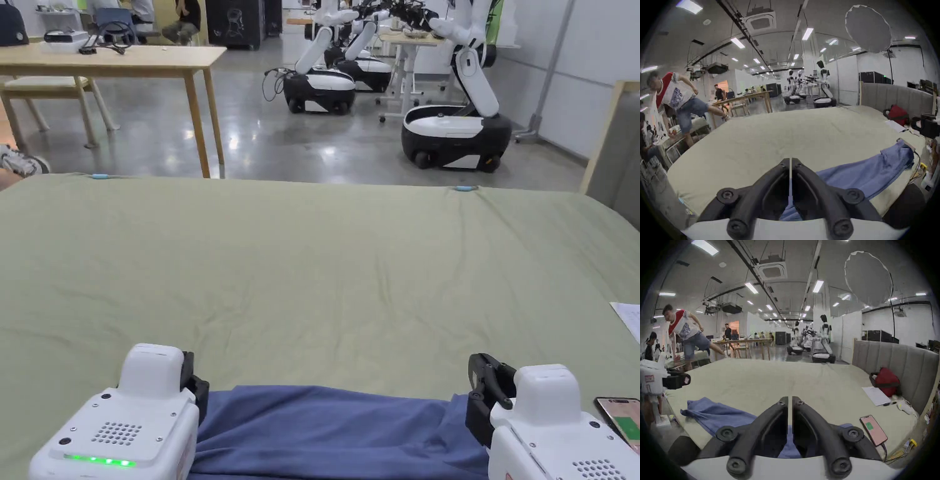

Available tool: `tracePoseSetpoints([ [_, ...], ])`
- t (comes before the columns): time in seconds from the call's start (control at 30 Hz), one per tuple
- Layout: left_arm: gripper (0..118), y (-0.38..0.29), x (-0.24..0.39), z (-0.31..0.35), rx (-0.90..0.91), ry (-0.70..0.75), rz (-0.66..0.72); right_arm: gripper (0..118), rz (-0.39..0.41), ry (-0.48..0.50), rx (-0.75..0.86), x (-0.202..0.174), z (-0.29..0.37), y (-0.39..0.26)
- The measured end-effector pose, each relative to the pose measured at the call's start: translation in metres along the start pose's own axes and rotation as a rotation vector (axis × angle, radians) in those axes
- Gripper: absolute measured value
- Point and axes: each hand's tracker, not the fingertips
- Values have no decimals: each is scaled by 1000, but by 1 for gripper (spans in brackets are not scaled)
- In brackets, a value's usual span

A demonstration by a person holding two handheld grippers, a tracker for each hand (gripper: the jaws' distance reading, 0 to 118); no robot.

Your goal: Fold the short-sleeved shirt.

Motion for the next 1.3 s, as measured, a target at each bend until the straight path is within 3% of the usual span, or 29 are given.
tracePoseSetpoints([
  [0.2, 4, -21, -59, 12, -84, -41, 204, 6, 40, 31, -38, -9, -2, -4],
  [0.23, 13, -27, -74, 12, -114, -61, 246, 6, 34, 35, -44, -9, -2, -5],
  [0.3, 73, -42, -104, 15, -163, -74, 343, 6, 23, 43, -61, -11, -3, -7],
  [0.33, 95, -48, -113, 18, -193, -75, 368, 6, 23, 45, -70, -13, -4, -9],
  [0.37, 101, -56, -125, 17, -198, -88, 409, 6, 22, 45, -76, -15, -4, -11],
  [0.5, 108, -92, -165, -8, -381, -277, 657, 6, -4, 60, -109, -24, -6, -15],
  [0.63, 108, -137, -177, -54, -498, -524, 1018, 6, -21, 59, -122, -32, -6, -17],
  [0.7, 108, -145, -177, -71, -354, -654, 1122, 6, -26, 62, -129, -35, -5, -15],
  [0.77, 105, -153, -175, -98, -368, -765, 1258, 6, -22, 56, -133, -38, -5, -14],
  [0.8, 97, -155, -169, -107, -349, -766, 1307, 6, -18, 51, -134, -38, -5, -12],
  [0.83, 80, -154, -163, -115, -350, -772, 1326, 6, -16, 47, -136, -39, -4, -11],
  [0.87, 46, -149, -157, -122, -385, -733, 1286, 6, -16, 43, -139, -39, -4, -9],
  [0.9, 19, -129, -139, -107, -433, -658, 1240, 6, -16, 41, -141, -39, -4, -8],
  [0.93, 10, -126, -131, -112, -491, -584, 1172, 6, -16, 38, -141, -39, -4, -6],
  [0.97, 8, -123, -125, -113, -523, -519, 1075, 6, -16, 36, -143, -39, -4, -5],
  [1.03, 8, -121, -135, -113, -461, -536, 1096, 6, -10, 29, -144, -40, -5, -3],
  [1.07, 7, -115, -137, -107, -447, -478, 1078, 6, -9, 26, -143, -40, -5, -3],
  [1.17, 6, -104, -161, -98, -388, -336, 941, 6, -18, 27, -143, -40, -4, -1],
  [1.23, 6, -92, -170, -92, -384, -329, 876, 6, -21, 32, -144, -40, -4, -1],
  [1.3, 6, -71, -167, -82, -363, -278, 710, 6, -15, 35, -139, -41, -4, -1],
])
